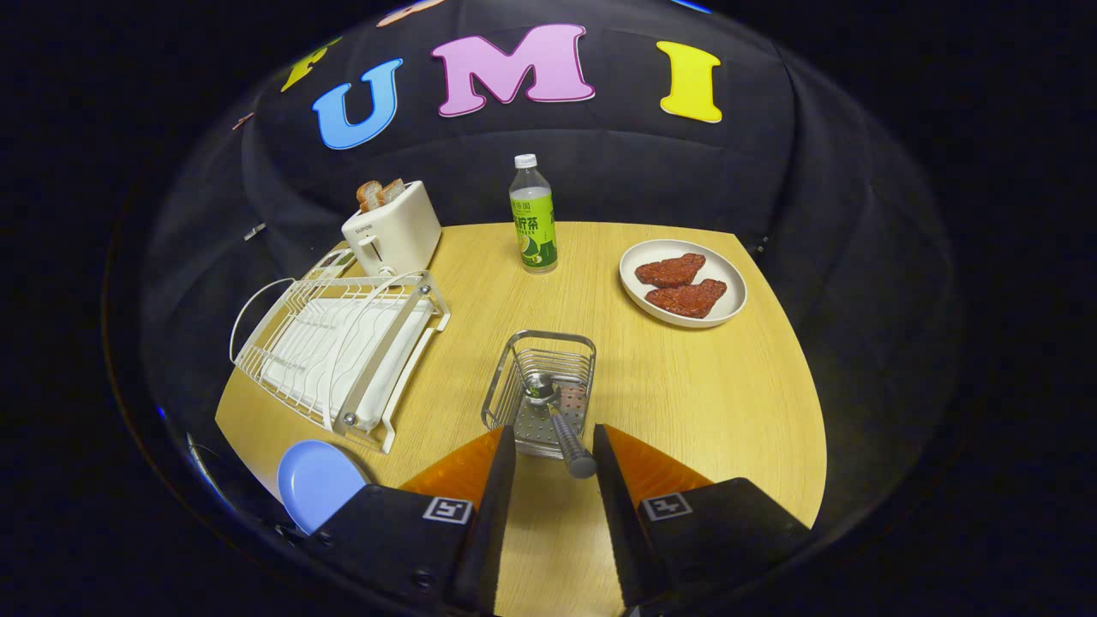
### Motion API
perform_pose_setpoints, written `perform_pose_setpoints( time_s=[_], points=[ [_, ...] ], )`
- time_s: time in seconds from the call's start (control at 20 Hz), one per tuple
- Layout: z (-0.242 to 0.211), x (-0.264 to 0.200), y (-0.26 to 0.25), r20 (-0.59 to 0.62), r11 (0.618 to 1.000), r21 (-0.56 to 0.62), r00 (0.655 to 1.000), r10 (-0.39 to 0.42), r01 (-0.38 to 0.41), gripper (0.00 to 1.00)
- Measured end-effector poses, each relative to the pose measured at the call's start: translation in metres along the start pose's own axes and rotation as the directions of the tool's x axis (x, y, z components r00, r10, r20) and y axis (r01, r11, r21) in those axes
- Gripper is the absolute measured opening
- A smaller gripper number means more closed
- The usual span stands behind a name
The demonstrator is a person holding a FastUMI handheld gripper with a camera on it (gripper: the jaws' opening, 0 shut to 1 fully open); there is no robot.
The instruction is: Take the plate from the dish rack, then take the spoon from the basket and place it into the plate.
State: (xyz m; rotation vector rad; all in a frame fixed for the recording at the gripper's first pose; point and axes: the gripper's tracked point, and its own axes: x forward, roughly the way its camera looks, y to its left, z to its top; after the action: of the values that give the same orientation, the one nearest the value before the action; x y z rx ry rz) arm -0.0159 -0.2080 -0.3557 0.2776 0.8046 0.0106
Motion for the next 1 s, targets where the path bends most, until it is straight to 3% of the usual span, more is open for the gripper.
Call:
perform_pose_setpoints(
  time_s=[0.05,0.15,0.2,0.5,0.75,1.0],
  points=[
    [-0.003,0.003,-0.002,-0.018,1.0,-0.003,1.0,-0.003,0.003,0.52],
    [-0.004,0.005,-0.002,-0.019,1.0,0.012,1.0,-0.001,0.001,0.25],
    [-0.004,0.004,-0.001,-0.021,1.0,0.021,1.0,0.002,-0.002,0.17],
    [0.009,-0.023,-0.011,0.003,0.999,0.04,1.0,-0.024,0.024,0.14],
    [0.037,-0.084,-0.002,0.092,1.0,0.025,0.996,-0.02,0.017,0.14],
    [0.058,-0.153,0.056,0.188,0.996,-0.004,0.978,0.085,-0.086,0.14]
  ],
)
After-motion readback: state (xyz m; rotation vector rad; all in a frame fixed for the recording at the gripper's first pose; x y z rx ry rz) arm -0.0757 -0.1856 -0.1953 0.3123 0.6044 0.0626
